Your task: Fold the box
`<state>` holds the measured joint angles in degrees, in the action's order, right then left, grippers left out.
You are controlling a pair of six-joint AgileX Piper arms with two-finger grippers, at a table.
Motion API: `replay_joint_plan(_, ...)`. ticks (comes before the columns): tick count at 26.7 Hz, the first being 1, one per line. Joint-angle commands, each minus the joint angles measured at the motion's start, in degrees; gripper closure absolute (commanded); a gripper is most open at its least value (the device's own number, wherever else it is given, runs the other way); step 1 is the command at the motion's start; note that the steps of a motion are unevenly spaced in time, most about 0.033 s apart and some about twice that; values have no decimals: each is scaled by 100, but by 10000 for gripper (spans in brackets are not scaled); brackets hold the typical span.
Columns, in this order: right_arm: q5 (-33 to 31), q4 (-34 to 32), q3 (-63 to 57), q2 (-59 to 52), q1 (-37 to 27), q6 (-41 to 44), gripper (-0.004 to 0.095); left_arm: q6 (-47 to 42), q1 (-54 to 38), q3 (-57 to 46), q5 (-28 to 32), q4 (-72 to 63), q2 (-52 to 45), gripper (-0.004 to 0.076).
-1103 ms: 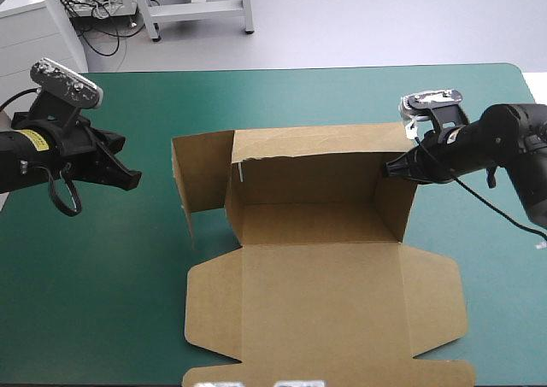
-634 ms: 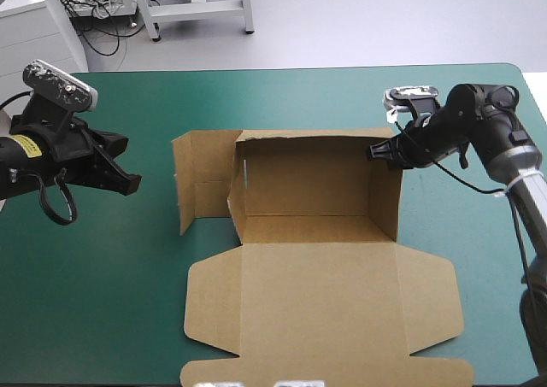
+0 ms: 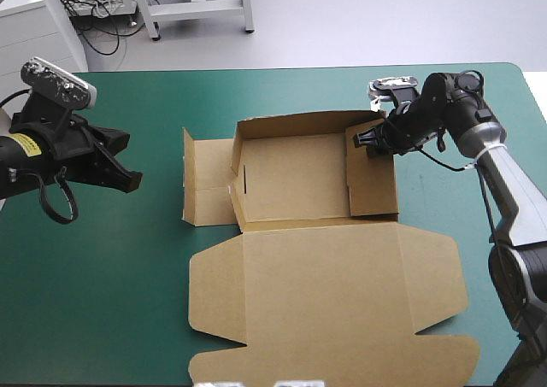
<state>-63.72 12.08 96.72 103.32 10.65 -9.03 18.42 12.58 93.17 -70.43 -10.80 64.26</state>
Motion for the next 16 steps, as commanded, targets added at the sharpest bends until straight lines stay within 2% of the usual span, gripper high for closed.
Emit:
replay_joint_plan(1,39,33,263,-282,-8,-72,227,-63,11,111,451,-83,-103,736)
replay_joint_plan(3,-140,33,380,-282,-8,-62,224,-63,11,111,451,-23,-103,736)
replay_joint_plan(6,-771,33,870,-303,-8,0,224,-63,11,111,451,6,-103,736)
replay_joint_plan(16,-771,-45,1177,-549,-8,167,224,-63,11,111,450,6,-103,736)
